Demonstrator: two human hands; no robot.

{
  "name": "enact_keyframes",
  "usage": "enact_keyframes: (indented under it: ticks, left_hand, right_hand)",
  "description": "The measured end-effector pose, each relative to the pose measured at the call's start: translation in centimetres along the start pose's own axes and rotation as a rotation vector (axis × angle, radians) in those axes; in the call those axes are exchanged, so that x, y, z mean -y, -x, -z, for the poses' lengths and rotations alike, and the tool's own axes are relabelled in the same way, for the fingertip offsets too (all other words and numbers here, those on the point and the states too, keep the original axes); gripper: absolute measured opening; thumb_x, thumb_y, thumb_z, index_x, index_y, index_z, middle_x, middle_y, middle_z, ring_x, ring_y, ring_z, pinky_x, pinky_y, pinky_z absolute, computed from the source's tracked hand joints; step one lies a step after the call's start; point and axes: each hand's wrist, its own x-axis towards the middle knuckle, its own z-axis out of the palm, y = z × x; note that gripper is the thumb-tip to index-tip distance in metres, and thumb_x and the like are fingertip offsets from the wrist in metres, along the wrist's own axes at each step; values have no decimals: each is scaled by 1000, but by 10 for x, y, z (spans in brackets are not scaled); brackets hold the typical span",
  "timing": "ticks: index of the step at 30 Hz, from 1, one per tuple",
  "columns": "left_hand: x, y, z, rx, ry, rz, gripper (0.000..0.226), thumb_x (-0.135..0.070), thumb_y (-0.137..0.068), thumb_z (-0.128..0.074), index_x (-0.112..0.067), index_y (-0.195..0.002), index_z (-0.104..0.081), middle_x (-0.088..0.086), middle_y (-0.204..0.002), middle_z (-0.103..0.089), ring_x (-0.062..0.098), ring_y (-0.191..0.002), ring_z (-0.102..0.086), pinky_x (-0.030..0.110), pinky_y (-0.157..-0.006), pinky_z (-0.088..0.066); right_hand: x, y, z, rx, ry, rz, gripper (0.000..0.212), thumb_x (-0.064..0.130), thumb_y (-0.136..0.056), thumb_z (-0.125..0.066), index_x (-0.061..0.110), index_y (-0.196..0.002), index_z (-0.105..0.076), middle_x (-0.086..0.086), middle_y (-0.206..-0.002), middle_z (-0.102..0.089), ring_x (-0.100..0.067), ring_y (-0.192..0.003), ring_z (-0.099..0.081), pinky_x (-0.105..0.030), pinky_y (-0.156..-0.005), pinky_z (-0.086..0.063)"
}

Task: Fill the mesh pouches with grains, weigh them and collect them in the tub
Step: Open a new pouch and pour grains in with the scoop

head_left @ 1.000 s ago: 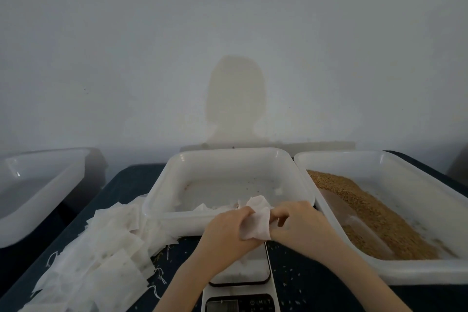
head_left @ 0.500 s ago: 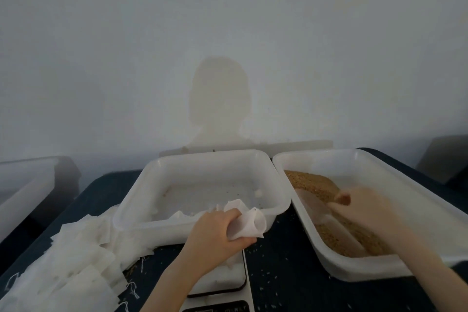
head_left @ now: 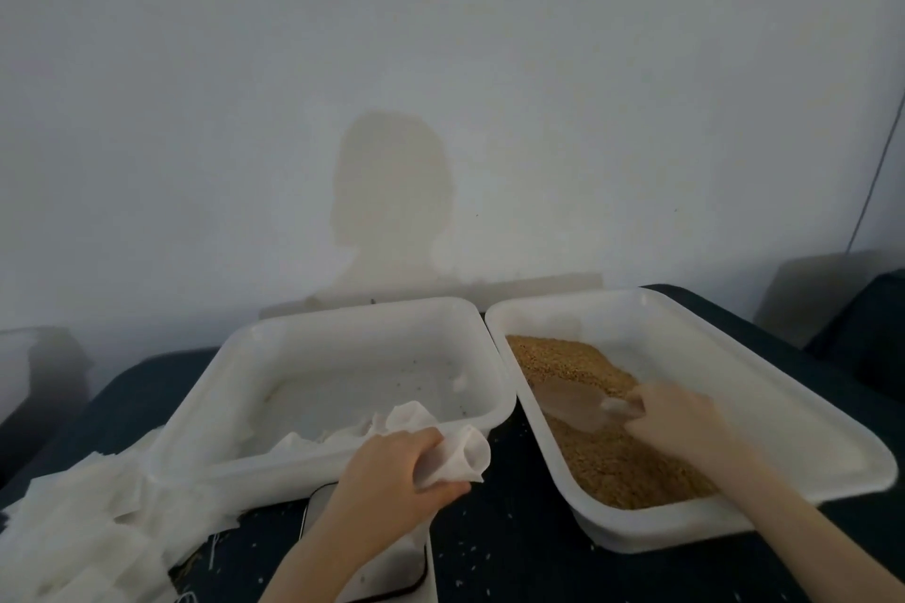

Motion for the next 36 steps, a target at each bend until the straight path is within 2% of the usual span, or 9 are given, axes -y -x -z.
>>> enact_keyframes:
  ticks: [3,8,11,16,20,23,26,33,36]
  left_hand:
    - [3,1,0,0,5,-2,40,-77,-65,-48,-37,-74,-47,-16,-70,-54,-1,-68,-49,14,-58,-35]
    - [-2,0,-1,-1,0,-22,44,-72,-69,-51,-30,-80,-54,-11,-73,-57,3,-69,-51,17,-61,-37]
    - [-7,-1,-2,21,5,-44,38,-70,-71,-54,-33,-68,-44,-12,-64,-50,2,-61,-46,16,-55,-33]
    - [-6,2,-3,47,40,-35,34,-69,-68,-56,-38,-62,-42,-18,-59,-47,-7,-62,-47,10,-59,-35]
    - [-3,2,-2,56,16,-19,34,-68,-71,-56,-37,-67,-44,-17,-63,-50,-2,-62,-48,13,-57,-34]
    - [-4,2,-3,34,43,-28,39,-74,-66,-50,-36,-65,-43,-15,-61,-49,1,-60,-47,15,-55,-33]
    - [-5,4,-4,26,60,-37,40,-75,-64,-48,-35,-63,-42,-16,-58,-47,0,-59,-46,15,-55,-34]
    - [-3,5,-4,27,83,-25,38,-74,-64,-49,-38,-62,-41,-32,-67,-51,-5,-64,-48,14,-58,-35]
    - [-3,5,-4,7,90,-11,37,-71,-66,-54,-36,-65,-43,-18,-61,-51,0,-60,-48,16,-56,-34]
  right_hand:
    - [-6,-2,10,-100,55,-101,28,47,-84,-48,24,-75,-62,8,-74,-61,-10,-69,-60,-27,-70,-55]
    - [2,-9,23,-75,110,-111,37,51,-78,-56,23,-56,-47,10,-57,-48,-9,-51,-47,-20,-49,-38]
    - [12,-19,10,18,-17,-64,41,51,-83,-61,22,-56,-50,8,-56,-46,-10,-51,-46,-22,-54,-42]
    - [0,-26,-7,109,-326,-16,47,38,-90,-63,21,-48,-49,4,-53,-42,-12,-48,-38,-30,-60,-39]
    - [-2,-22,-5,52,-492,-31,49,47,-88,-63,19,-50,-46,5,-49,-40,-12,-44,-35,-26,-57,-37]
    - [-2,-23,-6,11,-533,-67,27,33,-87,-66,16,-66,-63,2,-56,-54,-12,-50,-44,-27,-59,-40]
    - [-1,-23,-6,-4,-522,-75,5,25,-86,-66,26,-82,-68,-2,-70,-68,-12,-54,-51,-26,-58,-44]
    - [0,-20,-3,-56,-540,-95,9,29,-87,-65,37,-86,-62,2,-66,-66,-11,-50,-53,-26,-53,-45]
    - [2,-18,-2,-74,-560,-54,9,30,-86,-67,38,-85,-64,3,-65,-67,-7,-47,-50,-26,-51,-43]
